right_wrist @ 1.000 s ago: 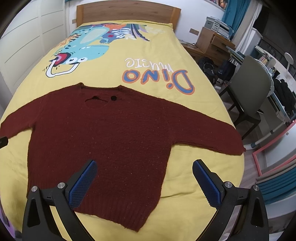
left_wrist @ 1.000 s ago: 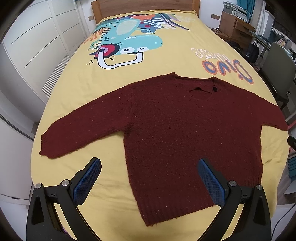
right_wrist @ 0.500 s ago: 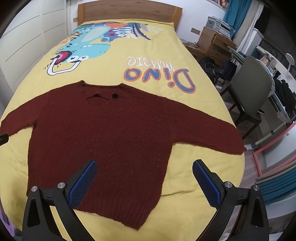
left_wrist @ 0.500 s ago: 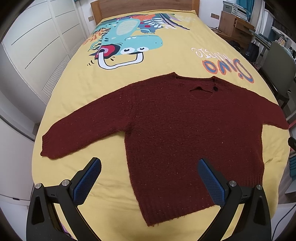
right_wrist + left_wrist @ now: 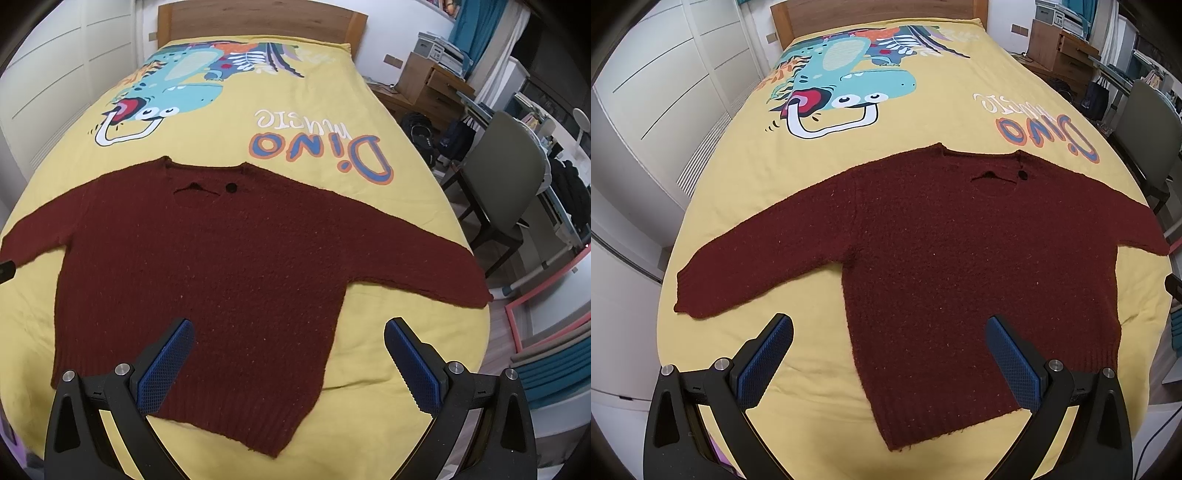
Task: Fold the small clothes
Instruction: 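Move the right gripper to the sweater sleeve and grasp its cuff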
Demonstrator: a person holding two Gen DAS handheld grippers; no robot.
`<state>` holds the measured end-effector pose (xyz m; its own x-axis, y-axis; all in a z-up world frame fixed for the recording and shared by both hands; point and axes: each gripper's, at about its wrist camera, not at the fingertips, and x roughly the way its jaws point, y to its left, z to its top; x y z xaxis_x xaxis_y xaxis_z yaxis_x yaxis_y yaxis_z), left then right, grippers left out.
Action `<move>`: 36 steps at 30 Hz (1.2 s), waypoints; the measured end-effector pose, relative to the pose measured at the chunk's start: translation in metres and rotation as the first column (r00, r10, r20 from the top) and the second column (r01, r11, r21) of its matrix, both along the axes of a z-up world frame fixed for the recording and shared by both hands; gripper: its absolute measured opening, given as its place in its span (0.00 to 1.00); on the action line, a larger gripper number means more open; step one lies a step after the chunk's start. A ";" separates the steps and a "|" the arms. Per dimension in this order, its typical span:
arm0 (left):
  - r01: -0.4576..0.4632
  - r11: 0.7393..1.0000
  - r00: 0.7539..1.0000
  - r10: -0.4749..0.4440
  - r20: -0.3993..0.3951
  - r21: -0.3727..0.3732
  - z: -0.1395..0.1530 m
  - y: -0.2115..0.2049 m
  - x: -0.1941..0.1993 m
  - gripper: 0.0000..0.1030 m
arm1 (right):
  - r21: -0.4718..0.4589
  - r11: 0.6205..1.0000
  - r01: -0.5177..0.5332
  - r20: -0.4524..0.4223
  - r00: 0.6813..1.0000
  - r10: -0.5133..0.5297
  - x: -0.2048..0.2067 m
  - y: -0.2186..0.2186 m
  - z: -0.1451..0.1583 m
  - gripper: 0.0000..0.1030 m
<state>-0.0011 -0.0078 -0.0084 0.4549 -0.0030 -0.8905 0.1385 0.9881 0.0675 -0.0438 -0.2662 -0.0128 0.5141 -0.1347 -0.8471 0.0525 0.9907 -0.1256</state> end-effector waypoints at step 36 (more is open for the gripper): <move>0.063 0.995 0.986 -0.051 -0.158 0.077 -0.088 -0.053 0.101 0.99 | 0.274 0.725 0.632 -0.158 0.773 -0.615 0.040 -0.298 -0.181 1.00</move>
